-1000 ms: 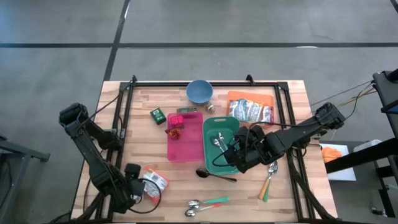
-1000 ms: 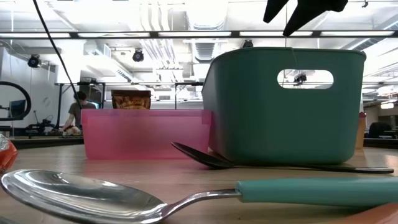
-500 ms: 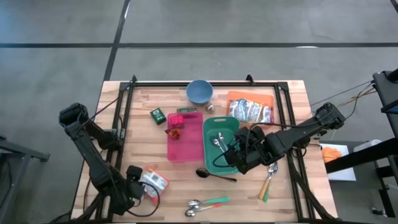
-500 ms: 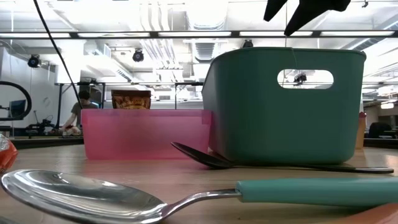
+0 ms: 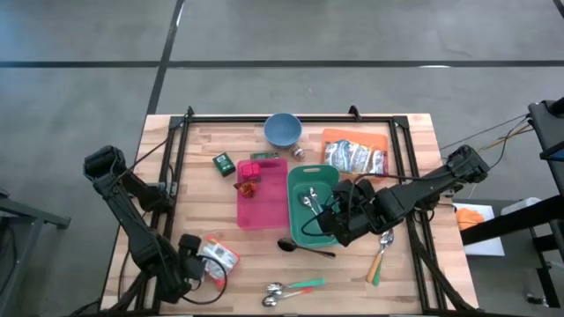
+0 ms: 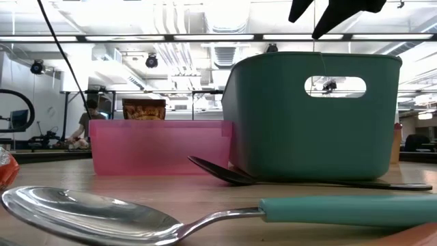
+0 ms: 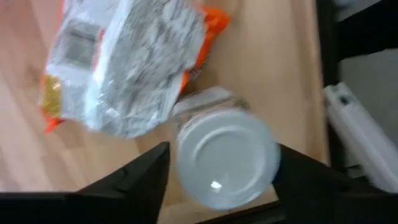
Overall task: Pick & Place Food Item
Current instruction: Put the white spice bottle into the red bin
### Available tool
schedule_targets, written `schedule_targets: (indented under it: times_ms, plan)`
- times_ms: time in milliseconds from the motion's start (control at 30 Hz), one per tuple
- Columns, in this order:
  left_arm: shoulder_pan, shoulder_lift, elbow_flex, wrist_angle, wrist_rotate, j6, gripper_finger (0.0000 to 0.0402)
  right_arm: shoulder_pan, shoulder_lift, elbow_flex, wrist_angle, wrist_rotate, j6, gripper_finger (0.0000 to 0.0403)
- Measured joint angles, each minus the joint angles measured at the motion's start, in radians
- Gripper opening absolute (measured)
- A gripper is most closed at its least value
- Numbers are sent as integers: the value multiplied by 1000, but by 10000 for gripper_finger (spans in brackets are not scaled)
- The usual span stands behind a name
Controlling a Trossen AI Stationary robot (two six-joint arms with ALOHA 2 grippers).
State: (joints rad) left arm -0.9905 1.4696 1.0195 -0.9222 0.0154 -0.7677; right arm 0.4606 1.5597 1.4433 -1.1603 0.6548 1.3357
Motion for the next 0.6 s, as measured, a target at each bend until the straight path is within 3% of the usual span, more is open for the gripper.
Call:
schedule_targets:
  times_ms: [167, 467, 600]
  plan:
    - [0, 0, 0, 90, 3, -28, 211, 2, 0, 0, 10, -1, 1, 298]
    - [0, 0, -1, 103, 6, -74, 230, 15, 0, 0, 24, -1, 0, 298]
    - [1, 0, -9, 99, 6, -105, 195, 21, 0, 0, 31, -1, 1, 298]
